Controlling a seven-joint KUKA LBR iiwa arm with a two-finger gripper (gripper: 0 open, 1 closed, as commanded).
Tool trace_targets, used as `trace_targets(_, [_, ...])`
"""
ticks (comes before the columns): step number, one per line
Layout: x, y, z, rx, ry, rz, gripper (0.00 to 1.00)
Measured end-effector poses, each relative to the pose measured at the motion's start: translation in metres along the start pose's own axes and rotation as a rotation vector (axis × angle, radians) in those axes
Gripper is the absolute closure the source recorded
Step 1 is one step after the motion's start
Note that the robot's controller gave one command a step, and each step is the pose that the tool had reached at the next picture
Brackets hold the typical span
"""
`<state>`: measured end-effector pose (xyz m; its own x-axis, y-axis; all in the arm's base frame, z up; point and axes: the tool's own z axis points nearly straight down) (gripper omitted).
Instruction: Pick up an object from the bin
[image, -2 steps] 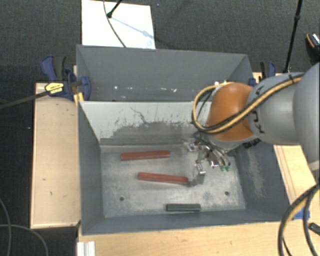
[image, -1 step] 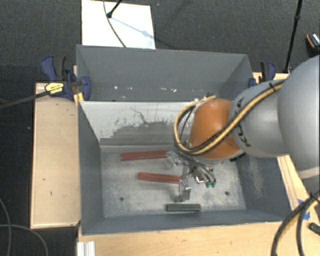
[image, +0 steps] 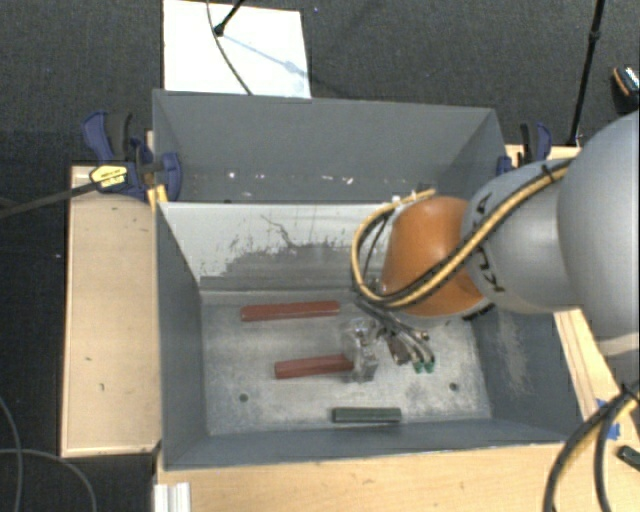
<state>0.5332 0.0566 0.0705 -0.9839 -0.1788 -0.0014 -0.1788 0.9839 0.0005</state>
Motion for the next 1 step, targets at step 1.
trace_targets(1, [-0.0192, 0.0003, -0.2236, 0.002, -0.011, -0.023, 1.0])
